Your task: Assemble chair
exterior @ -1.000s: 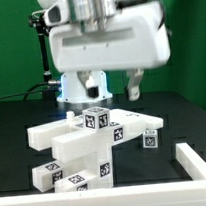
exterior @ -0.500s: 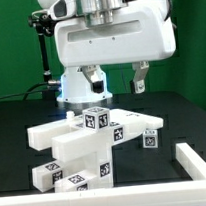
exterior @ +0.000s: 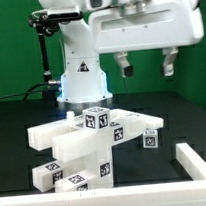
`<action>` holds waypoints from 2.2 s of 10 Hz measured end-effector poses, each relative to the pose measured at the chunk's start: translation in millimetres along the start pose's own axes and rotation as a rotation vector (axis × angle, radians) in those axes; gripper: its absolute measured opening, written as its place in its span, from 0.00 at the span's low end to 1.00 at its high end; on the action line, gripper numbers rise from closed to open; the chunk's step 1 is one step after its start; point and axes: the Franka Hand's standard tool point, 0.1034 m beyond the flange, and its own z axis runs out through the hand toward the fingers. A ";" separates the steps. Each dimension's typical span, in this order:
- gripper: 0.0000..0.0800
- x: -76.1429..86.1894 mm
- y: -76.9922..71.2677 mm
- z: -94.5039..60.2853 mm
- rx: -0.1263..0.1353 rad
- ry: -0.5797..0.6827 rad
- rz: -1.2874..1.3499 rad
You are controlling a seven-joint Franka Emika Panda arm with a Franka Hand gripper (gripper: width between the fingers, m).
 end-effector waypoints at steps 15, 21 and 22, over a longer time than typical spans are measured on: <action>0.81 -82.9 65.6 101.6 -0.043 0.072 0.046; 0.81 -87.2 57.2 151.1 -0.078 0.105 0.013; 0.81 -87.1 57.3 151.1 -0.078 0.105 0.010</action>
Offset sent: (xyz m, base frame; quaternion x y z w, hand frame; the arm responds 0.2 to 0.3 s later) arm -0.0620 0.0243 -0.0195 -0.0148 0.0515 0.0515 0.9972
